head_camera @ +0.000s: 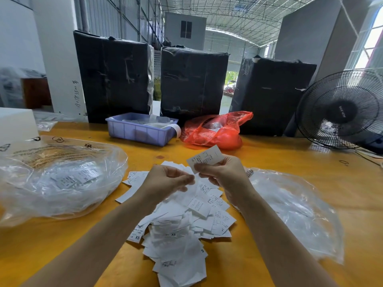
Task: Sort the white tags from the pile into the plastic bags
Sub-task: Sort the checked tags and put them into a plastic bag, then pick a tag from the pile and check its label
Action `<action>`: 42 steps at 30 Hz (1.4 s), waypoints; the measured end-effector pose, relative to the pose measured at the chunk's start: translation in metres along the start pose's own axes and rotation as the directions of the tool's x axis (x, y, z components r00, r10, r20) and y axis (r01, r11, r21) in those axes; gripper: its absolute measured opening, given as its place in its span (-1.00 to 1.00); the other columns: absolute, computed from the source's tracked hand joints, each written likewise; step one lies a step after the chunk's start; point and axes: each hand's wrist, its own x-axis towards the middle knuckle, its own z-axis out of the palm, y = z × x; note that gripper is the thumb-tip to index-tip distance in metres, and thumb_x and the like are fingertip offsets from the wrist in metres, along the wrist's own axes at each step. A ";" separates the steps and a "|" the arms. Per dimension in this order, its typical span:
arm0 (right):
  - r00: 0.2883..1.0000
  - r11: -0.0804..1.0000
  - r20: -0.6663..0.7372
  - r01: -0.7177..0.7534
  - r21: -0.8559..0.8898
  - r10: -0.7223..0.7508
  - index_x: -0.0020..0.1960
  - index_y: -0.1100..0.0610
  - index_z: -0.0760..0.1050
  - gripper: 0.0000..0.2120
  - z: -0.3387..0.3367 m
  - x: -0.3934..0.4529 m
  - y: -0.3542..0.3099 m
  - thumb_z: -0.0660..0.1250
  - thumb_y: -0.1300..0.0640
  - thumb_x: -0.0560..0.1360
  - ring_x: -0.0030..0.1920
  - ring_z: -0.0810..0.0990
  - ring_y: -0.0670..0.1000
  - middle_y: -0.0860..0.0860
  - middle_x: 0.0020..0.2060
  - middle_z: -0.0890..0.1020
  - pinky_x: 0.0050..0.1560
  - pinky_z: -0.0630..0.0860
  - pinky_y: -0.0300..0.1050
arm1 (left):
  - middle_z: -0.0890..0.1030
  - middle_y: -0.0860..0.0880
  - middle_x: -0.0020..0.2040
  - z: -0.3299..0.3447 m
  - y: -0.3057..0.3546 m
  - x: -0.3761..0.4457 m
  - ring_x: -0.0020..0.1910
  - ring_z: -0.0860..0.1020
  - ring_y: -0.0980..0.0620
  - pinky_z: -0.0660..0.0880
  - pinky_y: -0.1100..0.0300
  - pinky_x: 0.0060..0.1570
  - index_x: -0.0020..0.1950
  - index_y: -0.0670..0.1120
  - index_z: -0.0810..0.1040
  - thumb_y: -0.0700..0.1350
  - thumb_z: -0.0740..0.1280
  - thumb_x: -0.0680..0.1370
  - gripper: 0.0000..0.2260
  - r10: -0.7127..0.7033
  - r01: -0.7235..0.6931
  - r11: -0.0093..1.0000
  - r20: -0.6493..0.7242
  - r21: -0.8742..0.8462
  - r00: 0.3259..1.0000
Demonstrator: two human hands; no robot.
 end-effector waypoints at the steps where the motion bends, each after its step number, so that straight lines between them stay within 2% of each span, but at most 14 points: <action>1: 1.000 1.000 0.005 -0.004 -0.006 0.004 -0.17 0.14 0.59 -0.87 0.000 0.000 0.000 0.50 0.30 0.34 -0.42 0.60 -0.15 -0.06 -0.39 0.67 -0.43 0.44 -0.40 | 0.71 -0.02 -0.16 0.000 0.000 0.000 -0.32 0.61 0.15 0.44 0.33 -0.28 -0.11 -0.16 0.67 -0.11 0.46 0.42 -0.87 -0.006 0.006 1.000 0.004 -0.006 1.000; 7: 1.000 0.997 -0.019 0.017 0.070 -0.016 -0.12 0.17 0.59 -0.87 0.000 0.002 0.000 0.48 0.28 0.36 -0.38 0.60 -0.09 0.03 -0.31 0.68 -0.36 0.45 -0.32 | 0.71 -0.03 -0.20 -0.003 0.001 -0.001 -0.35 0.58 0.15 0.39 0.37 -0.38 -0.10 -0.21 0.67 -0.11 0.46 0.40 -0.82 -0.022 0.024 0.998 0.030 -0.051 0.999; 12: 0.999 0.999 0.032 0.026 0.022 -0.026 -0.09 0.23 0.60 -0.85 0.001 0.001 0.000 0.48 0.31 0.36 -0.40 0.60 -0.12 0.07 -0.28 0.68 -0.42 0.43 -0.36 | 0.71 -0.01 -0.21 -0.003 0.000 -0.002 -0.34 0.59 0.16 0.41 0.30 -0.29 -0.11 -0.19 0.67 -0.12 0.45 0.42 -0.85 -0.041 0.044 0.996 0.043 -0.074 0.998; 16: 0.999 0.999 0.012 0.036 -0.003 -0.036 -0.08 0.27 0.59 -0.86 0.002 0.001 0.002 0.47 0.34 0.37 -0.42 0.60 -0.14 0.09 -0.28 0.66 -0.44 0.43 -0.39 | 0.71 -0.02 -0.17 -0.004 0.001 -0.001 -0.33 0.60 0.16 0.45 0.25 -0.22 -0.12 -0.15 0.67 -0.12 0.45 0.42 -0.88 -0.059 0.064 0.993 0.045 -0.098 0.997; 20: 0.999 0.999 -0.006 0.046 0.000 -0.046 -0.08 0.28 0.59 -0.86 0.000 0.002 0.003 0.47 0.34 0.37 -0.44 0.61 -0.12 0.10 -0.30 0.66 -0.45 0.44 -0.38 | 0.71 -0.01 -0.16 -0.005 0.002 -0.001 -0.30 0.61 0.15 0.48 0.30 -0.24 -0.11 -0.13 0.67 -0.06 0.44 0.39 -0.83 -0.064 0.070 0.992 0.053 -0.108 0.997; 24: 1.000 1.000 0.015 0.025 -0.011 -0.025 -0.07 0.31 0.58 -0.84 0.002 0.002 0.003 0.47 0.35 0.37 -0.43 0.62 -0.10 0.11 -0.30 0.65 -0.46 0.44 -0.38 | 0.71 -0.02 -0.15 -0.005 0.003 -0.002 -0.29 0.61 0.12 0.48 0.23 -0.16 -0.09 -0.13 0.67 -0.02 0.43 0.34 -0.76 -0.063 0.067 0.990 0.037 -0.128 0.997; 27: 1.000 1.000 0.026 0.000 -0.013 0.001 -0.06 0.31 0.59 -0.82 0.001 0.001 0.002 0.48 0.33 0.36 -0.41 0.62 -0.09 0.09 -0.30 0.67 -0.45 0.44 -0.36 | 0.71 -0.03 -0.16 -0.005 0.004 -0.002 -0.30 0.60 0.11 0.48 0.21 -0.16 -0.10 -0.14 0.67 -0.07 0.43 0.40 -0.84 -0.080 0.080 0.984 0.010 -0.157 0.997; 32: 0.997 0.996 0.038 -0.062 -0.060 0.065 -0.10 0.19 0.61 -0.87 0.000 0.000 0.002 0.49 0.25 0.37 -0.37 0.63 -0.09 -0.02 -0.33 0.68 -0.21 0.43 -0.17 | 0.71 -0.07 -0.17 -0.005 0.004 -0.001 -0.37 0.57 0.13 0.46 0.27 -0.26 -0.09 -0.20 0.67 -0.14 0.43 0.43 -0.86 -0.111 0.106 0.973 -0.015 -0.207 0.994; 34: 0.996 0.996 0.044 -0.074 -0.048 0.077 -0.10 0.21 0.60 -0.88 0.000 0.000 0.003 0.48 0.25 0.38 -0.37 0.64 -0.08 -0.01 -0.34 0.68 -0.19 0.42 -0.15 | 0.70 -0.08 -0.18 -0.005 0.004 0.000 -0.39 0.57 0.13 0.46 0.27 -0.26 -0.11 -0.20 0.67 -0.16 0.44 0.43 -0.87 -0.113 0.108 0.970 -0.014 -0.216 0.993; 42: 0.999 0.999 0.014 -0.033 0.023 0.033 -0.14 0.19 0.58 -0.91 0.001 0.002 0.003 0.47 0.26 0.39 -0.41 0.62 -0.08 0.02 -0.38 0.68 -0.40 0.41 -0.31 | 0.71 -0.06 -0.16 -0.004 0.001 -0.001 -0.37 0.60 0.16 0.51 0.34 -0.32 -0.13 -0.17 0.68 -0.14 0.42 0.43 -0.89 -0.093 0.099 0.980 0.046 -0.175 0.995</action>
